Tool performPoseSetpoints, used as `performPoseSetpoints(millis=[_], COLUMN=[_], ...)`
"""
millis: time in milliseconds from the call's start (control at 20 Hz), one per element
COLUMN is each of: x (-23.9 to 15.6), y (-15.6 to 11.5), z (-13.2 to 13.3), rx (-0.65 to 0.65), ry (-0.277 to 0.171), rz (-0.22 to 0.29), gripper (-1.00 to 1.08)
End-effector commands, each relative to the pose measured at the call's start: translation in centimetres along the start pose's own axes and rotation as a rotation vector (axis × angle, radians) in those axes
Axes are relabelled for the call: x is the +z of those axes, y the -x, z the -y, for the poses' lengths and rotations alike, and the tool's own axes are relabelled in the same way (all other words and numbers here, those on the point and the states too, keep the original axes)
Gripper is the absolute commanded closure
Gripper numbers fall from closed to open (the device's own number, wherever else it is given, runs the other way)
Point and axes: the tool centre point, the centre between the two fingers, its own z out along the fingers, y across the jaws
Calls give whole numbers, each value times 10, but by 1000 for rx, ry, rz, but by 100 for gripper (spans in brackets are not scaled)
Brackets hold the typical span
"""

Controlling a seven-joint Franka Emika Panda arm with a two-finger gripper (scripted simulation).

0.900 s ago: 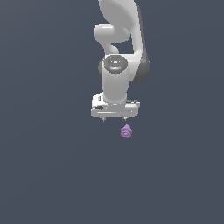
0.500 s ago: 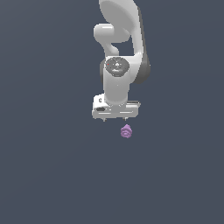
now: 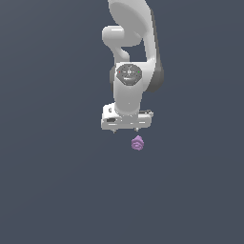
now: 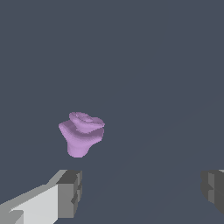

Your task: Pick up the object and move it to a goal position.

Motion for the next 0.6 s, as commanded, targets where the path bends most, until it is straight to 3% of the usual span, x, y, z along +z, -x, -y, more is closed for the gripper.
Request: performPoseSetpoints(millis=[0,550], x=[1,20], y=[0,-3], z=[1,23], rx=[5,109], ry=[0,-3], rz=[-1,-21], gripper=[-92,-92])
